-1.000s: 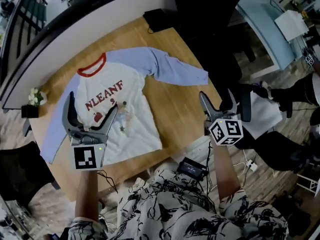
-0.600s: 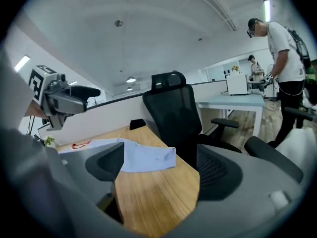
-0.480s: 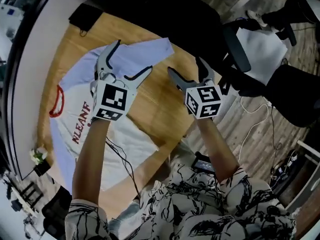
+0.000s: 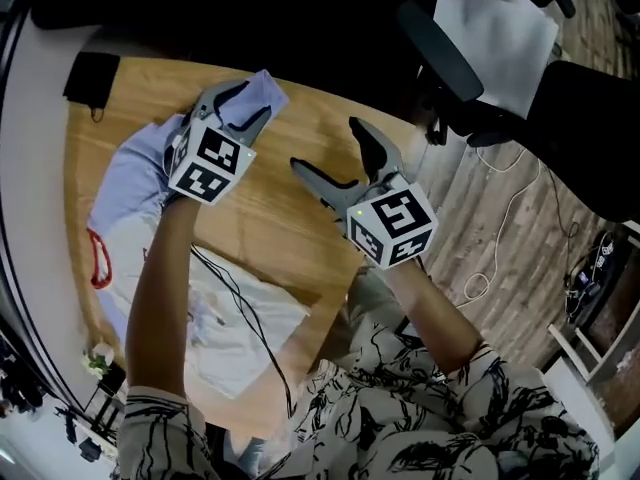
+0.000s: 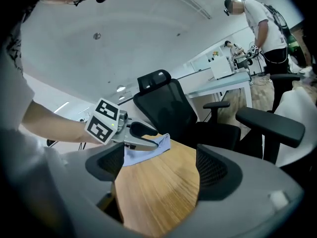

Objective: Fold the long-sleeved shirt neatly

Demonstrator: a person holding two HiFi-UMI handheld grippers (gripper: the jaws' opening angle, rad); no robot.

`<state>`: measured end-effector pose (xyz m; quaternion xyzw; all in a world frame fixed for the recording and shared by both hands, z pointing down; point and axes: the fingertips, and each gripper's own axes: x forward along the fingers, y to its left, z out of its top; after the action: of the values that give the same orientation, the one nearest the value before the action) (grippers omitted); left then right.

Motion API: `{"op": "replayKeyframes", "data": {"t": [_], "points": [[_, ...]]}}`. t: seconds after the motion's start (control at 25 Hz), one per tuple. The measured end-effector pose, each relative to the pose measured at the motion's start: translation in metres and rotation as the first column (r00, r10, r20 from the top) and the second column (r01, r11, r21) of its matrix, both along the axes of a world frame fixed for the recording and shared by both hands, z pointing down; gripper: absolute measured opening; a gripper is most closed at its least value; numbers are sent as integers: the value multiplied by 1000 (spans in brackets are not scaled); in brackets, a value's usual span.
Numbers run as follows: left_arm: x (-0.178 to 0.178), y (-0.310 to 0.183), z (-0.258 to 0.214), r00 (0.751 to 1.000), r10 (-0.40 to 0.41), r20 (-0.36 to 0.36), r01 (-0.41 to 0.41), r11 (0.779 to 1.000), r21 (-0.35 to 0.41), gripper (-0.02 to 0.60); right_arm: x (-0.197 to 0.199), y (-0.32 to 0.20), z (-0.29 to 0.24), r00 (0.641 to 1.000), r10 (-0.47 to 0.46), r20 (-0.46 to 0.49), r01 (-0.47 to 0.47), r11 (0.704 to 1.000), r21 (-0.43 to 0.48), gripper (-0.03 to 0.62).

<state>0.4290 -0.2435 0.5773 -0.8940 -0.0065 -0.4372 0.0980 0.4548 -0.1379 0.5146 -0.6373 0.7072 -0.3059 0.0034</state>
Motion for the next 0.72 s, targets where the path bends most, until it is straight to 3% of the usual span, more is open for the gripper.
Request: {"op": "replayKeyframes", "data": {"t": [0.08, 0.16, 0.36, 0.52, 0.72], "points": [[-2, 0, 10, 999, 13, 36, -13, 1000, 11, 175, -1, 1, 1, 1000, 0, 7, 0, 1000, -2, 445], [-3, -2, 12, 1000, -4, 27, 4, 1000, -3, 17, -3, -2, 1, 1000, -4, 11, 4, 1000, 2, 446], [-8, -12, -25, 996, -50, -75, 46, 998, -52, 14, -13, -22, 2, 999, -31, 26, 31, 999, 15, 445], [-16, -16, -90, 985, -12, -171, 4, 999, -46, 14, -22, -52, -3, 996, -78, 39, 77, 996, 41, 443], [-25, -12, -153, 978, 70, -198, -66, 998, 25, 14, -40, -74, -1, 980, -197, 13, 197, 979, 53, 430]]}}
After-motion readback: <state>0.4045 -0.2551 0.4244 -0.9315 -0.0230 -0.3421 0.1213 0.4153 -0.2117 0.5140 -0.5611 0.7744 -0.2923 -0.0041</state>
